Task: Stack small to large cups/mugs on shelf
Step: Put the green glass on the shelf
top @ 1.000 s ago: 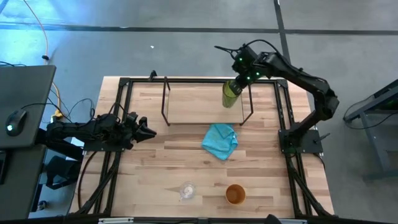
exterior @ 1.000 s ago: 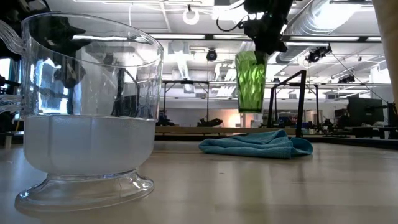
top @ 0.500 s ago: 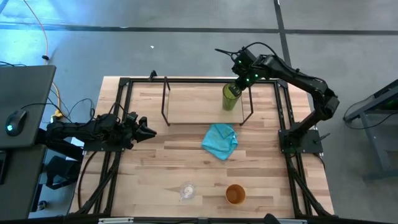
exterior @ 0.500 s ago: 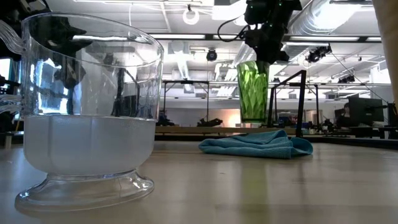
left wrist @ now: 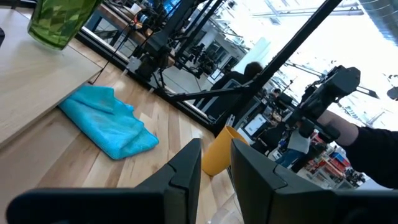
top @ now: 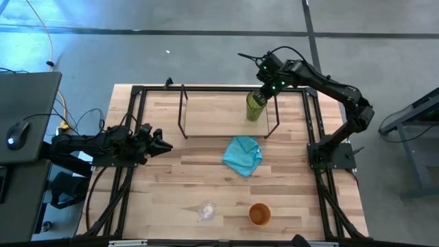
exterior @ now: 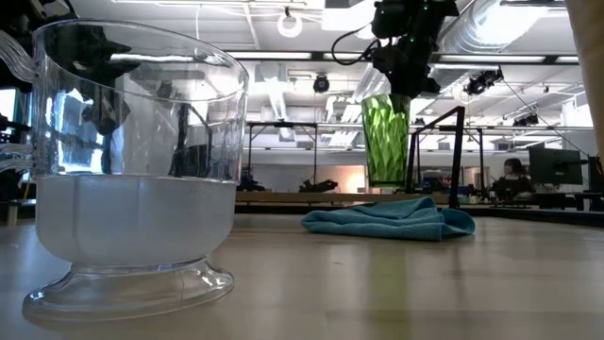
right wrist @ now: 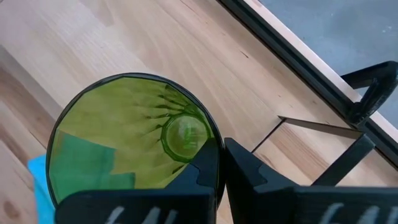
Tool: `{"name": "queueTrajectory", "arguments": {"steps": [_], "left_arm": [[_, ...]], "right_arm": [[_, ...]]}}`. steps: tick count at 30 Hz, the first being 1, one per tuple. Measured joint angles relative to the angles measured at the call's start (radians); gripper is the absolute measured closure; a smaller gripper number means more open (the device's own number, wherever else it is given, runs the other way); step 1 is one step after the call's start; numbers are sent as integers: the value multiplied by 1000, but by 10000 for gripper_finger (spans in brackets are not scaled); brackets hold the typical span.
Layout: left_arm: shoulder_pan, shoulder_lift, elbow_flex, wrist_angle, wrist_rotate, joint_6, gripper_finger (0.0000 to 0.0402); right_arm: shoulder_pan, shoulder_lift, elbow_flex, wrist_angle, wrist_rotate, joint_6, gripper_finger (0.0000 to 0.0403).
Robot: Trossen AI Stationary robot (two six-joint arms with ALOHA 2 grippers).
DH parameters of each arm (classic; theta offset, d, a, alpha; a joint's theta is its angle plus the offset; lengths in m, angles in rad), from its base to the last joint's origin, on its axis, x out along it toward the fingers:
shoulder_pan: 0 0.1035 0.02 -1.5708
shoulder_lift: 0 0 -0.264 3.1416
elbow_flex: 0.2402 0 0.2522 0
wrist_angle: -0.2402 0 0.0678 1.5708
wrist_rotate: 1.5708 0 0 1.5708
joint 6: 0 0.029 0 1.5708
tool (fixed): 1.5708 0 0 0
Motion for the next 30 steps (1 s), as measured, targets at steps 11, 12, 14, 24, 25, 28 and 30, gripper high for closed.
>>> {"name": "queueTrajectory", "arguments": {"steps": [11,12,14,24,25,28,30], "left_arm": [[0,0,0,0,0,0,325],[0,0,0,0,0,0,325],[0,0,0,0,0,0,325],[0,0,0,0,0,0,325],[0,0,0,0,0,0,325],[0,0,0,1,0,-1,325],[0,0,0,1,0,-1,325]], "right_arm": [[0,0,0,-9,21,22,403],[0,0,0,-13,22,24,403],[0,0,0,-10,22,24,403],[0,30,0,-29,28,38,403],[2,36,0,-25,25,39,403],[13,48,2,0,21,40,403],[17,51,2,21,19,40,403]]}}
